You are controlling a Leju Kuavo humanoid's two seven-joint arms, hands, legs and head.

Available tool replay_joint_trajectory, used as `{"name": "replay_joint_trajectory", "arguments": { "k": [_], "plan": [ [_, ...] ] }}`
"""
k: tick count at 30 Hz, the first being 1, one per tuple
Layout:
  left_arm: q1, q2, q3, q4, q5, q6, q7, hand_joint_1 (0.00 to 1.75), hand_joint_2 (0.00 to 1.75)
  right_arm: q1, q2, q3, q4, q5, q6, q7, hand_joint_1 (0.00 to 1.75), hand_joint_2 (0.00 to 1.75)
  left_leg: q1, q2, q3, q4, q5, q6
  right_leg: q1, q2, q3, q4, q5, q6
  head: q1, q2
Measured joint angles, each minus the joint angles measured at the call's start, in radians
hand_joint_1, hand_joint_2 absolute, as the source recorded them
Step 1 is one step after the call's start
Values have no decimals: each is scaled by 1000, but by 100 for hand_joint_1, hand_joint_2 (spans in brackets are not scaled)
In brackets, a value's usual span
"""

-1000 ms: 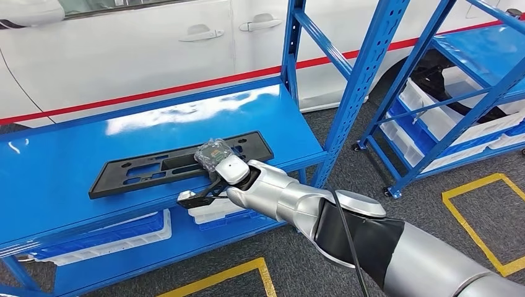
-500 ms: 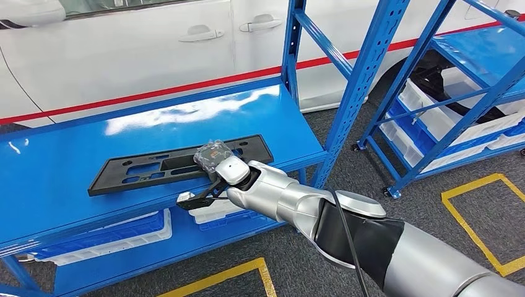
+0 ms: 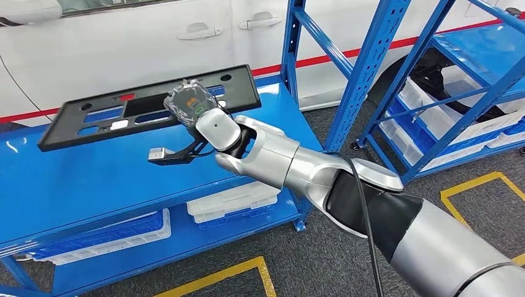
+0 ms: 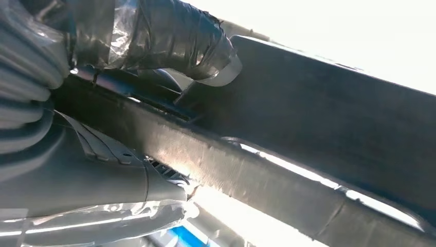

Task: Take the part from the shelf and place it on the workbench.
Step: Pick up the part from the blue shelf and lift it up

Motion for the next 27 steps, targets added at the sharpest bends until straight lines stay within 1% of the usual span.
{"name": "replay_joint_trajectory", "arguments": {
  "k": [4,9,17,22,27],
  "plan": [
    [0,0,0,0,3,-3,-15,0,175,-37,-34,-5,-106,26,29,-2,175,175,0,-1,-2,0,0,0,0,-1,-1,0,0,0,0,0],
    [-1,0,-1,0,2,-3,-19,0,175,-54,-63,-6,-170,39,30,-2,175,175,0,-1,-2,0,0,0,0,0,-1,0,0,0,0,0],
    [-2,-1,-24,0,-21,-7,-24,0,175,-46,-94,-6,-192,38,26,-4,175,175,0,-1,-2,0,0,0,0,0,-1,0,0,0,0,0],
    [-2,-1,-27,0,-15,-27,-40,0,175,-30,-113,-6,-201,22,21,0,175,175,0,-1,-2,0,0,0,0,-1,-1,0,0,0,0,0],
    [-2,-1,-29,0,-14,-29,-42,0,175,-21,-131,-11,-215,-9,19,-26,175,175,0,-1,-2,0,0,0,0,0,-2,0,0,0,0,0]
  ]
}}
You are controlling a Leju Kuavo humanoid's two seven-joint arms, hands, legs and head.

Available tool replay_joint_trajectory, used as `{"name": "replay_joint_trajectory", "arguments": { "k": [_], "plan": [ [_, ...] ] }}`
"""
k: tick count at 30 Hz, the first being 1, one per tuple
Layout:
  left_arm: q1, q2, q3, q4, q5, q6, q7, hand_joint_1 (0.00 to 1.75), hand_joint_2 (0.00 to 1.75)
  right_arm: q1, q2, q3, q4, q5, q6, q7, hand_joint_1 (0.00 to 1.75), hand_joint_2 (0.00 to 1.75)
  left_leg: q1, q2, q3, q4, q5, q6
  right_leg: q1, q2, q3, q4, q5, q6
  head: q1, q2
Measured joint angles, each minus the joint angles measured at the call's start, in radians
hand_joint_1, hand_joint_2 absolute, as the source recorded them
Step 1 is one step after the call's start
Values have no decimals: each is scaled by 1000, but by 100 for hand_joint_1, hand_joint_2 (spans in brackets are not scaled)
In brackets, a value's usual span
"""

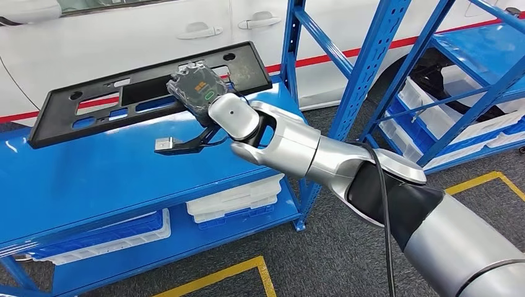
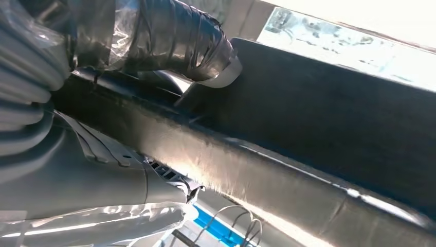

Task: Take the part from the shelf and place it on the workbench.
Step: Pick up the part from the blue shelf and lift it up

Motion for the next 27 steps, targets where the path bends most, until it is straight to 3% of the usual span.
{"name": "replay_joint_trajectory", "arguments": {
  "k": [10,13,15,17,19,20,21,22,24,25,27],
  "plan": [
    [0,0,-2,0,0,1,-2,0,175,1,-17,-2,-14,-31,10,-10,175,175,0,0,0,0,0,0,0,0,0,0,0,0,0,0],
    [0,2,-5,0,0,5,-4,0,175,3,-20,-3,-22,-44,9,-8,175,175,-4,0,0,2,3,11,-7,1,4,-10,9,9,0,0],
    [-1,2,-8,0,0,11,-5,0,175,5,-24,-8,-26,-49,7,-6,175,175,3,5,10,-22,20,22,-7,0,6,-9,1,15,0,0],
    [-4,0,-14,0,0,14,-5,0,175,6,-29,-14,-27,-54,6,-4,175,175,10,11,18,-46,34,28,-6,-2,-18,54,-51,16,0,0],
    [-5,0,-18,0,0,15,-4,0,175,11,-33,-17,-27,-58,6,-4,175,175,10,14,15,-46,37,30,-8,-3,-67,177,-117,20,0,0],
    [-5,0,-19,0,0,15,-4,0,175,16,-35,-17,-27,-59,6,-4,175,175,11,15,12,-42,36,29,-10,-4,-85,226,-133,24,0,0],
    [-5,0,-19,0,0,15,-4,0,175,21,-37,-17,-27,-59,6,-4,175,175,13,15,8,-38,36,27,-14,-4,-89,245,-131,28,0,0],
    [-5,0,-19,0,0,15,-4,0,175,24,-38,-17,-27,-59,6,-4,175,175,17,15,3,-31,35,23,-18,-5,-74,224,-110,32,0,0],
    [-5,0,-19,0,0,16,-4,0,175,25,-41,-19,-27,-59,6,-4,175,175,24,15,-10,-13,31,9,-25,-8,-11,108,-59,42,1,0],
    [-5,1,-20,0,0,16,-4,0,175,24,-42,-19,-28,-59,6,-4,175,175,25,14,-17,-4,29,0,-25,-7,14,60,-40,41,0,0],
    [-5,2,-20,0,0,17,-5,0,175,25,-43,-21,-30,-59,6,-4,175,175,23,11,-28,8,31,-18,-20,-2,24,31,-37,30,0,0]
  ]
}}
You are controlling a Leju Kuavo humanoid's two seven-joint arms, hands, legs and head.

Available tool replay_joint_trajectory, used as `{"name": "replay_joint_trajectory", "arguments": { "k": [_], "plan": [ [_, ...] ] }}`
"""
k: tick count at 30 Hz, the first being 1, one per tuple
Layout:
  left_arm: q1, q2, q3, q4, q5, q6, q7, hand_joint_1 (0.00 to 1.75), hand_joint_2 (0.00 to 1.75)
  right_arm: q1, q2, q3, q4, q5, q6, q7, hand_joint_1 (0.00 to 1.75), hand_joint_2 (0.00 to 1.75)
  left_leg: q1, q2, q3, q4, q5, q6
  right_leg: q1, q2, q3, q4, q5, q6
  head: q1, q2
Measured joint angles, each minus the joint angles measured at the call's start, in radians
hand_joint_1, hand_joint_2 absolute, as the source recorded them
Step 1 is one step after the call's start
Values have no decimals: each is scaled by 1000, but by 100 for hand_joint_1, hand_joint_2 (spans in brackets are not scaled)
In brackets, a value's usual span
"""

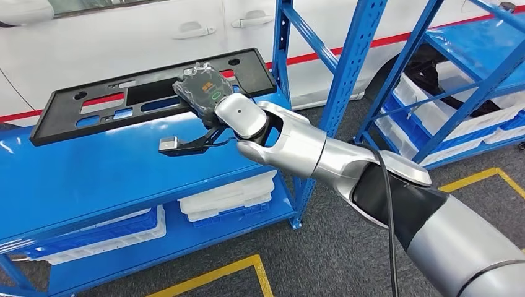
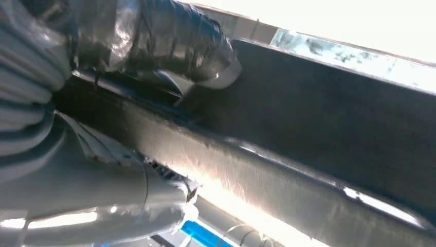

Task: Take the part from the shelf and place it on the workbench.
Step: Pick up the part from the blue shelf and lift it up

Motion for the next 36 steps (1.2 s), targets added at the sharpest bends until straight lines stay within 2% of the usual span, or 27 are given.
{"name": "replay_joint_trajectory", "arguments": {
  "k": [3,4,6,7,8,9,10,11,13,14,16,18,19,20,22,23,24,25,26,27,28,30,31,33,34,35,36],
  "plan": [
    [2,-2,-1,0,0,1,-1,0,175,2,0,0,-2,0,0,0,175,175,3,-4,-12,7,0,-20,2,1,-17,0,15,-33,0,0],
    [2,-2,-1,0,0,1,-2,0,175,1,0,0,-3,0,0,0,175,175,4,-4,-23,29,-24,-22,2,0,-24,-3,23,-45,0,0],
    [1,-2,-1,0,0,1,-2,0,175,1,1,0,-3,0,0,0,175,175,3,-3,-58,130,-107,-21,7,-2,-40,-6,39,-65,0,0],
    [1,-2,-1,0,0,2,-3,0,175,1,1,0,-4,0,0,0,175,175,1,-3,-77,197,-149,-20,12,-2,-49,-6,46,-71,0,0],
    [0,-2,-1,0,0,2,-3,0,175,2,1,0,-4,0,0,0,175,175,-1,-3,-90,253,-175,-18,17,-2,-58,-6,53,-74,0,0],
    [0,-2,-1,0,0,2,-3,0,175,4,1,0,-4,0,0,-1,175,175,-4,-3,-90,284,-183,-15,23,-2,-67,-6,60,-76,0,0],
    [0,-2,-1,0,0,2,-4,0,175,4,1,0,-4,0,0,-1,175,175,-7,-3,-74,281,-173,-9,28,-2,-75,-6,66,-77,0,0],
    [0,-2,-1,0,0,2,-4,0,175,4,1,0,-4,0,0,-1,175,175,-12,-3,-38,241,-149,1,33,-2,-83,-6,74,-78,0,0],
    [-2,-1,-1,0,0,3,-4,0,175,3,1,-1,-4,0,0,0,175,175,-25,-4,62,100,-116,27,41,-2,-95,-6,87,-76,0,0],
    [-2,0,-1,0,-1,3,-4,0,175,2,1,-2,-3,0,0,0,175,175,-31,-4,100,41,-110,35,42,-2,-98,-7,95,-73,0,0],
    [-3,0,-1,0,-1,3,-4,0,175,0,1,-3,-3,0,0,0,175,175,-39,-5,124,-9,-107,40,39,-3,-100,-15,112,-62,0,0],
    [-3,-1,-1,0,-2,3,-5,0,175,0,0,-4,-2,0,0,0,175,175,-38,-3,116,-27,-82,43,36,-3,-103,-24,121,-50,0,0],
    [-3,-2,-1,0,-2,3,-5,0,175,-1,-1,-5,-2,0,0,0,175,175,-35,-1,111,-37,-67,48,37,-3,-109,-16,104,-46,0,0],
    [-3,-2,-1,0,-2,3,-5,0,175,-2,-2,-5,-1,0,0,0,175,175,-32,3,102,-46,-51,52,37,-3,-119,12,68,-42,0,0],
    [-3,-3,-1,0,-2,3,-5,0,175,-4,-2,-6,-1,0,0,0,175,175,-31,6,76,-48,-28,58,34,-3,-146,123,-31,-36,0,0],
    [-3,-3,-1,0,-1,3,-5,0,175,-3,-2,-6,0,0,0,0,175,175,-31,7,62,-46,-19,58,33,-4,-157,187,-65,-32,0,0],
    [-4,-3,-1,0,-1,4,-5,0,175,-1,-3,-6,0,0,0,0,175,175,-31,8,47,-42,-10,57,30,-4,-159,234,-76,-29,0,0],
    [-4,-4,-1,0,-1,4,-5,0,175,0,-3,-6,0,0,0,0,175,175,-30,8,31,-37,-2,56,28,-4,-148,252,-65,-26,0,0],
    [-4,-5,-2,0,-1,4,-5,0,175,0,-3,-6,0,0,0,0,175,175,-30,8,15,-30,5,54,26,-4,-120,237,-39,-24,0,0],
    [-4,-6,-2,0,-1,4,-5,0,175,0,-3,-6,0,0,0,0,175,175,-29,8,1,-21,11,51,24,-5,-76,188,-13,-25,0,0],
    [-3,-7,-2,0,-1,4,-5,0,175,-2,-2,-6,1,0,0,0,175,175,-30,8,-13,-13,16,46,24,-5,-26,120,-6,-27,0,0],
    [-3,-8,-2,0,-2,4,-5,0,175,-4,-2,-6,-1,0,0,0,175,175,-31,7,-30,-1,26,35,28,-4,45,9,-21,-35,0,0],
    [-3,-9,-2,0,-2,4,-5,0,175,-5,-2,-7,-1,0,-1,0,175,175,-31,6,-34,-1,34,29,31,-4,55,-16,-31,-39,0,0],
    [-2,-9,-2,1,-2,4,-5,0,175,-5,-2,-7,-2,0,0,0,175,175,-30,4,-40,-4,48,16,32,-7,47,-26,-17,-52,0,0],
    [-1,-8,-2,1,-1,4,-5,0,175,-6,-2,-7,-2,0,0,0,175,175,-30,3,-47,1,37,10,29,-9,41,-31,-7,-61,0,0],
    [0,-8,-2,1,-1,4,-5,0,175,-6,-1,-7,-2,0,0,0,175,175,-29,1,-56,21,9,4,26,-11,32,-36,6,-70,0,0],
    [1,-9,-2,1,-1,4,-5,0,175,-6,-1,-7,-2,0,0,0,175,175,-26,0,-70,63,-37,-1,24,-12,21,-39,19,-77,0,0]
  ]
}}
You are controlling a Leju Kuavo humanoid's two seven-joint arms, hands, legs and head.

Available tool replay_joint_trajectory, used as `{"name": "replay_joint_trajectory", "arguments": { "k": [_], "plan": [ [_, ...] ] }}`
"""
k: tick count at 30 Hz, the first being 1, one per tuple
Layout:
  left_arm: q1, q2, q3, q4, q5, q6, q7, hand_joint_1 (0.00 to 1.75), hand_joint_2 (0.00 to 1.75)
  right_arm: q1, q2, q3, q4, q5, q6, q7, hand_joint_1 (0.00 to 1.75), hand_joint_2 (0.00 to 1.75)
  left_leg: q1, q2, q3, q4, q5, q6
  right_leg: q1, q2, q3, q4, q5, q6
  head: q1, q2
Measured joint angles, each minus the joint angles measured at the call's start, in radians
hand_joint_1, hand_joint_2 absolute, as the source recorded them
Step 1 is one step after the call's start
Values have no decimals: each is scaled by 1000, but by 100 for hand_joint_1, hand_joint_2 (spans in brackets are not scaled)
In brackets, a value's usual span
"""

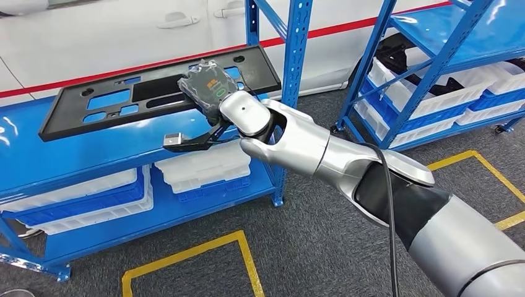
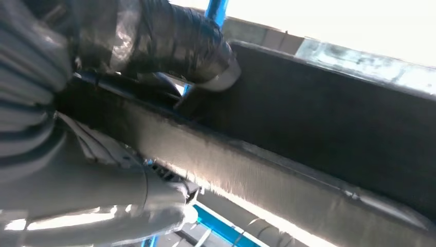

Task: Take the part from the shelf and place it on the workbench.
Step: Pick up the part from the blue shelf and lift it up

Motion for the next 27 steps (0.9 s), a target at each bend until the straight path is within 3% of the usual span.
{"name": "replay_joint_trajectory", "arguments": {
  "k": [2,3,4,5,7,9,10,12,13,14,17,18,19,20,21,22,24,25,27],
  "plan": [
    [-1,-1,0,0,0,0,0,0,175,0,1,0,0,0,0,0,175,175,3,0,-30,125,-91,-10,2,0,-29,1,23,-6,0,0],
    [-2,-1,0,0,0,0,0,0,175,1,1,0,0,0,0,0,175,175,4,0,-38,182,-110,-14,3,0,-44,3,34,-6,0,0],
    [-2,-1,0,0,0,0,0,0,175,2,1,0,0,0,0,0,175,175,5,0,-33,212,-105,-17,4,0,-60,5,44,-4,0,0],
    [-3,-1,0,0,0,0,0,0,175,3,1,0,0,0,0,0,175,175,6,0,-12,210,-81,-18,3,0,-75,9,53,-2,0,0],
    [-4,-1,0,0,0,0,0,0,175,2,1,0,0,0,0,0,175,175,8,-1,77,107,-41,-15,3,0,-102,17,69,5,0,0],
    [-5,0,0,0,0,0,0,0,175,1,1,0,-1,0,0,0,175,175,4,-4,168,-26,-54,-5,4,-1,-115,22,84,17,0,0],
    [-5,0,0,0,0,0,-1,0,175,0,1,-1,-1,0,0,0,175,175,1,-5,190,-65,-67,0,4,-1,-117,20,92,24,0,0],
    [-4,0,0,0,0,0,-1,0,175,0,1,-1,0,0,0,0,175,175,-1,-6,190,-82,-56,14,4,-1,-118,11,109,37,0,0],
    [-5,0,-1,0,0,0,-1,0,175,0,0,-1,0,0,0,0,175,175,1,-4,184,-87,-45,22,3,0,-123,14,102,42,0,0],
    [-5,-1,-1,0,0,0,-1,0,175,0,-1,-1,0,0,0,0,175,175,3,-1,175,-90,-32,33,3,1,-132,30,76,46,0,0],
    [-6,-1,-3,0,0,0,-1,0,175,0,-2,-1,1,0,0,0,175,175,1,6,133,-91,4,51,3,3,-175,184,-66,51,0,0],
    [-6,-1,-3,0,0,0,-1,0,175,2,-2,-1,2,0,0,0,175,175,0,6,117,-88,14,52,3,3,-183,244,-90,52,0,0],
    [-6,-1,-3,0,0,0,-1,0,175,3,-2,-1,2,0,0,0,175,175,-1,6,101,-85,24,52,3,3,-181,283,-90,53,0,0],
    [-6,-1,-3,0,0,0,-1,0,175,4,-2,-1,2,0,0,0,175,175,-3,6,86,-81,33,52,3,3,-164,291,-70,52,0,0],
    [-5,-1,-3,0,0,0,-1,0,175,4,-2,-1,3,0,0,0,175,175,-4,6,71,-76,40,51,3,3,-132,266,-43,49,0,0],
    [-5,-1,-4,0,0,0,-1,0,175,3,-2,-1,3,0,0,0,175,175,-4,6,59,-72,47,49,5,3,-85,210,-24,43,0,0],
    [-5,-3,-4,0,0,0,-1,0,175,0,-2,-1,2,0,0,0,175,175,-7,5,42,-65,61,41,11,2,9,75,-31,33,0,0],
    [-5,-4,-4,0,0,0,-1,0,175,-1,-2,-1,1,0,-1,0,175,175,-7,5,38,-65,69,36,15,2,36,30,-42,29,0,0],
    [-4,-5,-4,0,0,0,-1,0,175,-3,-1,-2,0,0,-1,0,175,175,-8,5,34,-72,87,24,18,1,41,2,-41,23,0,0]
  ]
}}
